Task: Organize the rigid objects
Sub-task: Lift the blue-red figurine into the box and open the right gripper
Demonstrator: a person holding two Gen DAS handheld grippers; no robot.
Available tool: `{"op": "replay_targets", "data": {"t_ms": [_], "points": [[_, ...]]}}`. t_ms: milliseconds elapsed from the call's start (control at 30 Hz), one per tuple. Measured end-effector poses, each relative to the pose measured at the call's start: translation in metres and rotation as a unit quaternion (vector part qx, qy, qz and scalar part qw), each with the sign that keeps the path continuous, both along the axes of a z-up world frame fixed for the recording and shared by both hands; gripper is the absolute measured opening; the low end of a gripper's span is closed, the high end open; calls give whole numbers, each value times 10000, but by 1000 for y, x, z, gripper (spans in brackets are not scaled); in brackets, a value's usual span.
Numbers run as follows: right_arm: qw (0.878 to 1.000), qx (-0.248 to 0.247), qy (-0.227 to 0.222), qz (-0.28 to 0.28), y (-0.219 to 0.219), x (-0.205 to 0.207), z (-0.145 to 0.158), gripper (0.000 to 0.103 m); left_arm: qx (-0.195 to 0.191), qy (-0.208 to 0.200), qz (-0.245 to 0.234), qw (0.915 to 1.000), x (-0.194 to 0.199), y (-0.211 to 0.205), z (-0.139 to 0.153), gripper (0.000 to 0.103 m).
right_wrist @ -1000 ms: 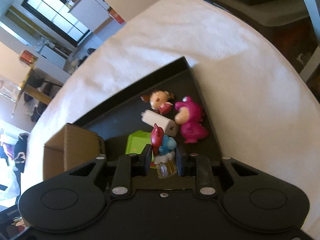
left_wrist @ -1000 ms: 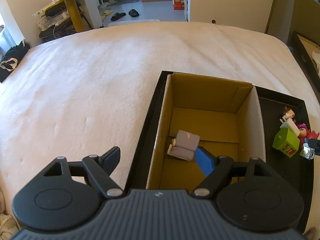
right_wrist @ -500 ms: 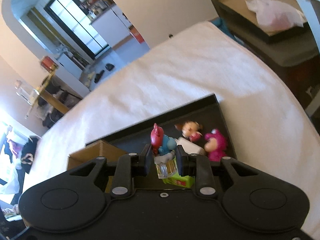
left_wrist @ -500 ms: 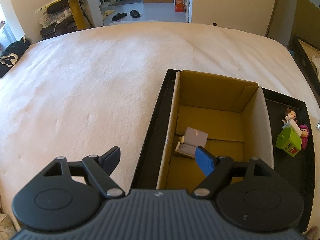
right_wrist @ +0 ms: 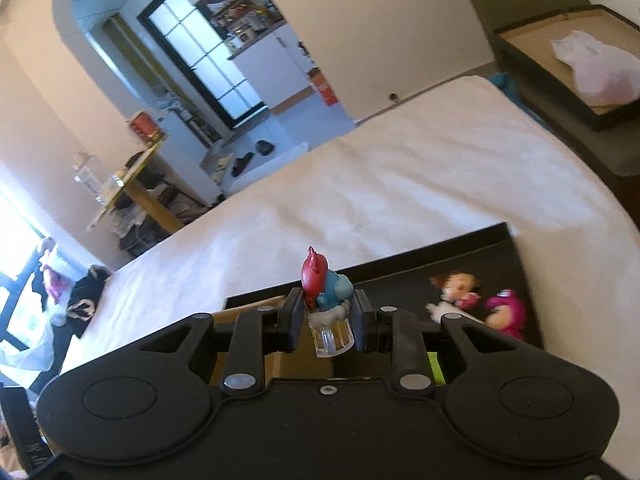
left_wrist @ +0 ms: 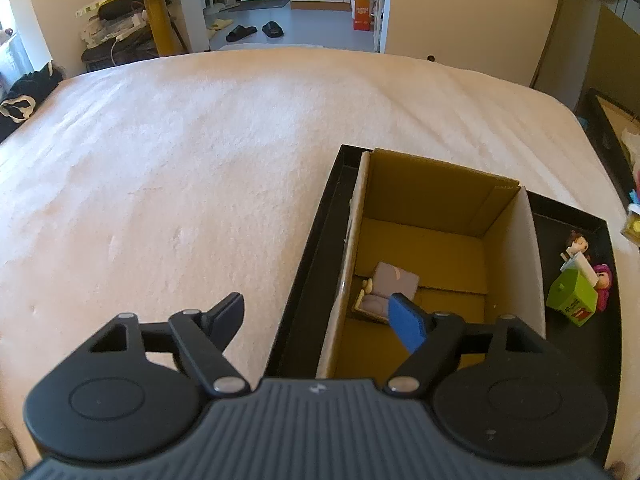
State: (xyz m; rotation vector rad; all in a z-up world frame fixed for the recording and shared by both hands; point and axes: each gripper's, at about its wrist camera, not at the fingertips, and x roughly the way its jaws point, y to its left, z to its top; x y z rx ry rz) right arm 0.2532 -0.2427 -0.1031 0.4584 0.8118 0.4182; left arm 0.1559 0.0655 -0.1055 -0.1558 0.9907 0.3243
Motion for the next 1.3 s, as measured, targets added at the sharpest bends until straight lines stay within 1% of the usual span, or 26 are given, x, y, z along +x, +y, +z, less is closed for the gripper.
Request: {"op": "replay_targets", "data": {"t_ms": [133,233,333,433,533,567,600,667,733,833,933,1000,1100,1300], "points": [[9996,20,-102,244,17,-2,7,25,-80,-61,-65,9999,-1,1,-1,77],[9991,-2,-115,397,30,-2,9,25,-146,-81,-105,9998,0,3,-2,74],[9985,-8,-119,538,44,-2,9,25,-208,-60,-134,9997,2,4,-6,68],[9978,10,-75,662,60,-2,8,25,-294,-41,-170,9994,3,6,-11,61],[9969,-39,-26,785,77,-2,6,25,-370,-19,-150,9992,3,9,-17,49],[9966,-65,-4,823,82,-2,5,25,-413,-2,-116,9991,3,11,-20,43],[9963,-81,24,856,87,-1,3,25,-482,9,-81,9988,3,13,-23,41],[9954,-101,87,950,97,-1,0,25,-591,0,-61,9982,2,16,-27,40],[9945,-148,143,1031,109,-1,-3,25,-615,6,-87,9981,3,17,-30,38],[9929,-214,221,1146,126,0,-9,25,-710,31,-72,9974,3,20,-35,25],[9914,-238,312,1245,142,3,-15,25,-831,-32,-71,9965,3,24,-38,20],[9906,-275,340,1299,153,4,-18,26,-869,-67,-115,9961,2,24,-39,15],[9891,-307,422,1376,165,5,-24,26,-975,-91,-128,9951,2,25,-41,13],[9866,-387,655,1447,182,4,-41,26,-1065,-111,-160,9941,2,27,-43,12]]}}
